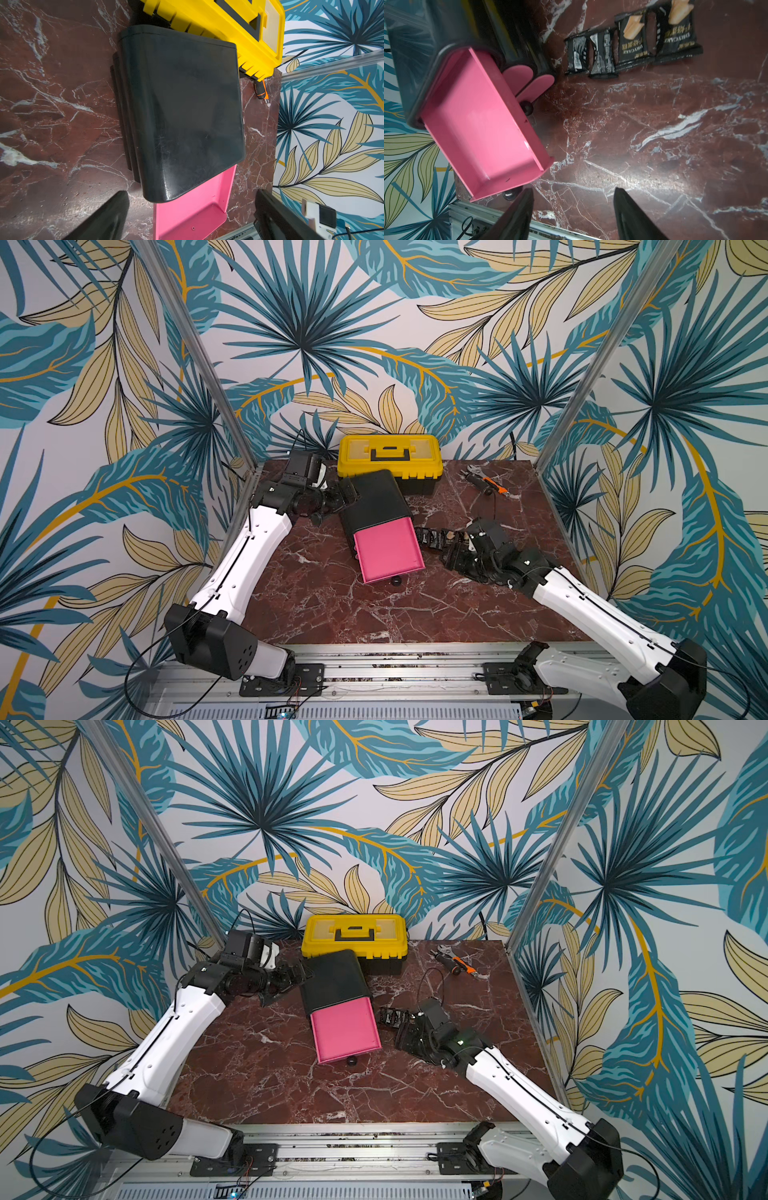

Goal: Take the cookies out of the drawer
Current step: Close the drawer in the storage box.

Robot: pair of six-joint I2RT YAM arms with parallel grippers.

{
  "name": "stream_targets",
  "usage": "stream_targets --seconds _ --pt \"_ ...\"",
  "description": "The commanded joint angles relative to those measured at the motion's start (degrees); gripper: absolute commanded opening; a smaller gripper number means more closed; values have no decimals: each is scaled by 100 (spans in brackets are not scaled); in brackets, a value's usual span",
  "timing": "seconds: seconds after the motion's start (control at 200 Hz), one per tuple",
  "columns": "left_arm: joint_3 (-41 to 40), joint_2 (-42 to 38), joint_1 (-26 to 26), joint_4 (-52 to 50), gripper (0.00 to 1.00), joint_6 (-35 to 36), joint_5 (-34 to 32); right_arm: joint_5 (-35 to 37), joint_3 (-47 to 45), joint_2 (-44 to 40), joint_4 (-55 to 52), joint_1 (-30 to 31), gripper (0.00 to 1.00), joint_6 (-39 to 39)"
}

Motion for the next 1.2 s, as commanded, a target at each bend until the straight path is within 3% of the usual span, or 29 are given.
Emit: stream_targets --seconds 0.0,0.155,0.461,0.896,1.192 --pt "-322 -209 93 30 100 260 -29 248 -245 17 236 211 63 542" --pt "-581 -14 230 401 100 58 583 202 -199 376 481 566 59 692" --pt "-545 426 240 313 100 6 775 401 -43 1093 702 1312 53 1080" --pt "-875 679 232 489 100 -29 902 892 336 1729 1667 1349 41 1121" --pt "-1138 688 234 430 100 87 857 1197 913 1837 1700 1349 40 742"
